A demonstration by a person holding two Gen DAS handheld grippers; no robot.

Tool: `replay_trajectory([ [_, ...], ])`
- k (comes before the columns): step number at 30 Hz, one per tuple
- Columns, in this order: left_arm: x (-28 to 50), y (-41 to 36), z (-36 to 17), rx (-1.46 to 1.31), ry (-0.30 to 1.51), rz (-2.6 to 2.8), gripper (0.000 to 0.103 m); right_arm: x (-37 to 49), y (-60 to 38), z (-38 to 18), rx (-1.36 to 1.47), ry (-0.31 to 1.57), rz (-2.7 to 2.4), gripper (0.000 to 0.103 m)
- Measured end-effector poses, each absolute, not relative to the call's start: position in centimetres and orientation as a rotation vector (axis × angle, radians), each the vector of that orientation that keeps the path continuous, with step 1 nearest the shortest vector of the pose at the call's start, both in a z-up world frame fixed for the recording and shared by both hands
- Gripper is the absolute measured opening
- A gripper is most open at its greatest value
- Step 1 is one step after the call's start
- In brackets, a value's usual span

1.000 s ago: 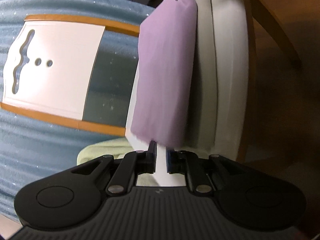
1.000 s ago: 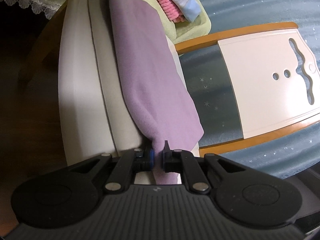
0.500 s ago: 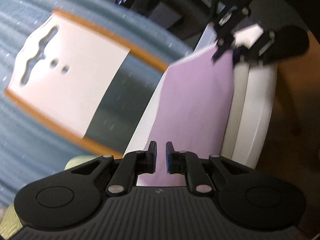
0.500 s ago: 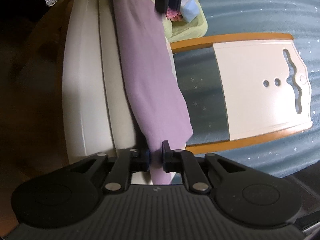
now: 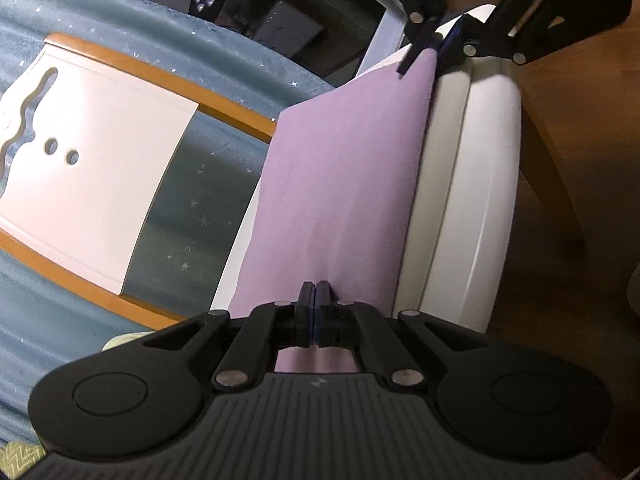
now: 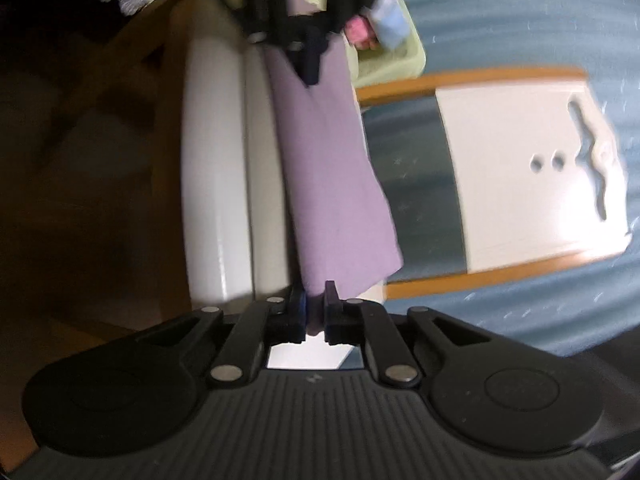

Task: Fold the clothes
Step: 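Open both grippers and release the top onto the chair seat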

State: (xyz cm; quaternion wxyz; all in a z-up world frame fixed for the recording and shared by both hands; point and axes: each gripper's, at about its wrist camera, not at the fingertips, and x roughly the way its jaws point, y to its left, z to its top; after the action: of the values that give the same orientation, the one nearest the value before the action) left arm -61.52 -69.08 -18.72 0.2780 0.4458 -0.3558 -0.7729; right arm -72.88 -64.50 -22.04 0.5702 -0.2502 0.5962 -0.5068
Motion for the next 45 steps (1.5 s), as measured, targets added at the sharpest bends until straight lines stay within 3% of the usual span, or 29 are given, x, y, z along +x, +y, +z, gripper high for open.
replay_trajectory([
  [11,-61.4,-71.9,-17.2,1.207,-0.898,-2.111,0.001,-76.8,-64.2,-19.3,-0.385,1.478,-1.339,0.004],
  [13,-61.3,-72.2,-16.4,1.179,-0.831,-2.116,0.007,-77.3,-65.2,-16.8,-0.205,1.287,-1.426,0.004],
  [18,-62.0,-72.6,-16.5,1.189,-0.811,-2.11,0.007,-79.2,-68.7,-11.9,0.377,0.699,-1.418,0.007],
  [20,-61.7,-72.6,-16.9,1.191,-0.843,-2.103,0.006,-79.8,-69.8,-12.1,0.527,0.569,-1.369,0.008],
  [28,-58.2,-74.1,-16.8,1.174,-0.746,-2.092,0.006,-81.7,-67.9,-13.4,0.645,0.558,-1.304,0.008],
  [37,-54.6,-73.8,-14.1,1.046,-0.433,-2.117,0.007,-80.2,-67.8,-13.7,0.566,0.638,-1.312,0.008],
  [45,-55.1,-73.4,-15.7,1.095,-0.436,-2.088,0.0,-79.3,-67.9,-13.5,0.539,0.67,-1.35,0.008],
])
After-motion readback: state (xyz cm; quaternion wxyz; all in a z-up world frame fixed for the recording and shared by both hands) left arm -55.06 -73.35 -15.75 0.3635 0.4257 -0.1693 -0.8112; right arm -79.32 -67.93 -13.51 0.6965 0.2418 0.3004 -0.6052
